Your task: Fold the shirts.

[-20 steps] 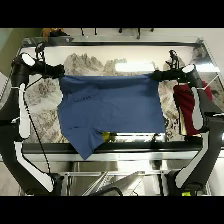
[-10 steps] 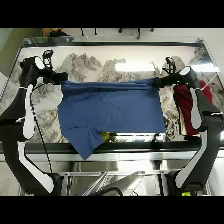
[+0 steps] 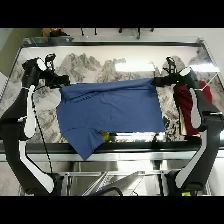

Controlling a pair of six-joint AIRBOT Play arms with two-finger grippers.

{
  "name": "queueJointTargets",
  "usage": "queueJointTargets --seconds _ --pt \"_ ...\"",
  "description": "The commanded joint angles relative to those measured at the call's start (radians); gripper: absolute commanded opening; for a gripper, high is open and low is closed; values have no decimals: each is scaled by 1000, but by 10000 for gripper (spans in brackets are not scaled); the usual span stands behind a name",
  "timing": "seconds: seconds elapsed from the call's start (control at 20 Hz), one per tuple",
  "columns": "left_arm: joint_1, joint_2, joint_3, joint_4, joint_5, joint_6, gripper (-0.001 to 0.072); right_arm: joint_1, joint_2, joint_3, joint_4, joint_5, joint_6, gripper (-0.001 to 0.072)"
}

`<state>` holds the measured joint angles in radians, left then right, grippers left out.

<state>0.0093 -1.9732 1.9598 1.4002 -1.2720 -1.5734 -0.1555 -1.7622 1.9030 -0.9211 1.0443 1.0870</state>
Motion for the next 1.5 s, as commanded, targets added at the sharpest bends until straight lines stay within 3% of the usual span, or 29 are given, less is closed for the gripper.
queueJointTargets --seconds 0.0,0.2,0.35,0.5,0.85,1.05,1.45 --pt "33 0 14 -8 -145 -53 597 -28 41 1 -144 81 114 263" --pt "71 63 -23 -3 -318 -69 597 -109 104 0 -272 275 183 264" --pt "64 229 -219 -5 -295 -62 597 -166 146 -31 -250 394 185 260" --pt "40 431 -526 -9 -270 -58 597 -198 230 -200 -201 481 165 249" --pt "-24 755 -1165 -32 -101 -34 597 -206 437 -673 -166 396 87 250" --pt "4 892 -1326 -172 24 -10 597 -203 404 -715 -137 371 86 251" --pt "68 983 -1491 -248 182 30 598 -202 371 -804 28 325 -4 250"
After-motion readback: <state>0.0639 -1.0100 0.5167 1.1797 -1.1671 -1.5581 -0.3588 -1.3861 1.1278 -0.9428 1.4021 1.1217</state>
